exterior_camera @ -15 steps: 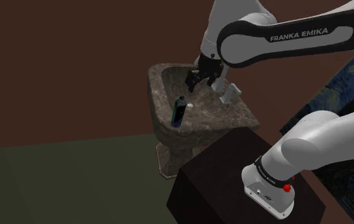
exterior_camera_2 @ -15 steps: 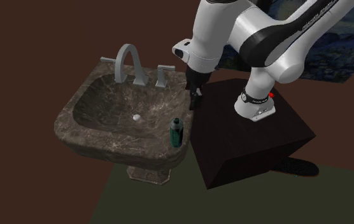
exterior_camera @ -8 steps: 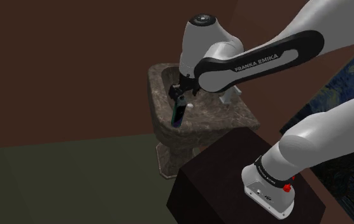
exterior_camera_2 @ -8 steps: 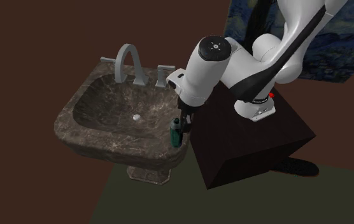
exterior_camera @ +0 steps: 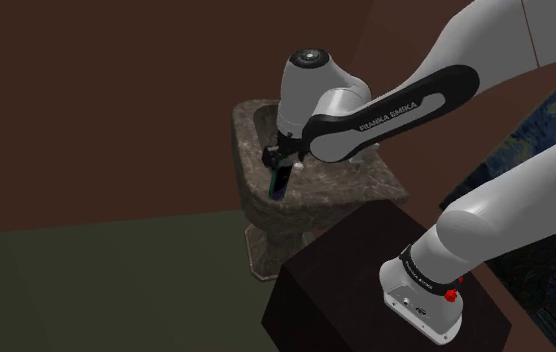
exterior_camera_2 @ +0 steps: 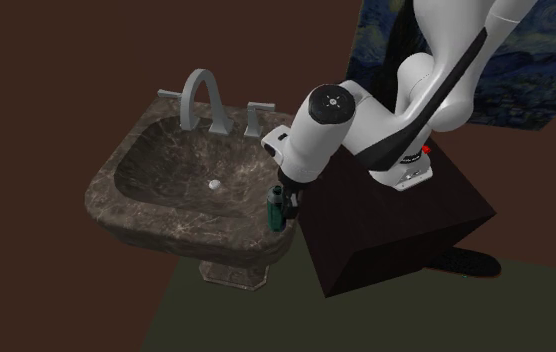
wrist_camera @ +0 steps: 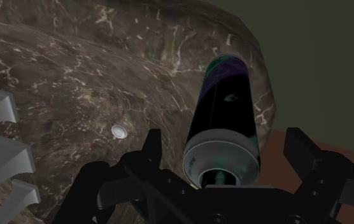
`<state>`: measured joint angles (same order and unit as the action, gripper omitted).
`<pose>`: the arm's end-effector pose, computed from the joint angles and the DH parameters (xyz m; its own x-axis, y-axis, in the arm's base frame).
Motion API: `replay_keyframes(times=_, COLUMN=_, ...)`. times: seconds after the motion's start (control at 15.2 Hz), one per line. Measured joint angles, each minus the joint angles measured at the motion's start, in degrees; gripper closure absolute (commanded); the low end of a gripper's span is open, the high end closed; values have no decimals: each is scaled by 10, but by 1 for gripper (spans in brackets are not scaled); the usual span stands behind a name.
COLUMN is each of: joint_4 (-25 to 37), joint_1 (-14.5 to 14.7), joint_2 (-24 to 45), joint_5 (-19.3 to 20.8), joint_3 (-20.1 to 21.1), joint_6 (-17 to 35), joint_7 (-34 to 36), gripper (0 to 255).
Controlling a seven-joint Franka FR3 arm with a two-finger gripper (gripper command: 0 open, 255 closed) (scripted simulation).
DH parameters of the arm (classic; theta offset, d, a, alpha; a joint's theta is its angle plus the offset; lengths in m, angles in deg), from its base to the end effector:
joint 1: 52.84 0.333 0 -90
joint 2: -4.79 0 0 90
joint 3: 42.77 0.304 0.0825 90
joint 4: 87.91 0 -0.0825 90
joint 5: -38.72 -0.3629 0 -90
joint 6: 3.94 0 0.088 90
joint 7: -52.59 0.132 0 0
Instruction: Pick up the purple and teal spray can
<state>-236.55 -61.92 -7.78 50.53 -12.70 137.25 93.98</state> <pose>0.4000 0.1427 0.3084 0.9650 -0.1858 0.1849 -0.2164 -0.9628 0.1618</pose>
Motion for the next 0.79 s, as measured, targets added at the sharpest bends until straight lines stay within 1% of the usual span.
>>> replay_keyframes(times=0.66, joint_4=0, joint_1=-1, joint_2=2, joint_5=3, joint_3=1, joint_6=4, joint_7=3, gripper=255)
replay_keyframes(times=0.79, joint_4=3, joint_1=2, joint_2=-5, joint_5=-5, joint_3=-2, joint_6=-6, joint_7=-5, gripper=255)
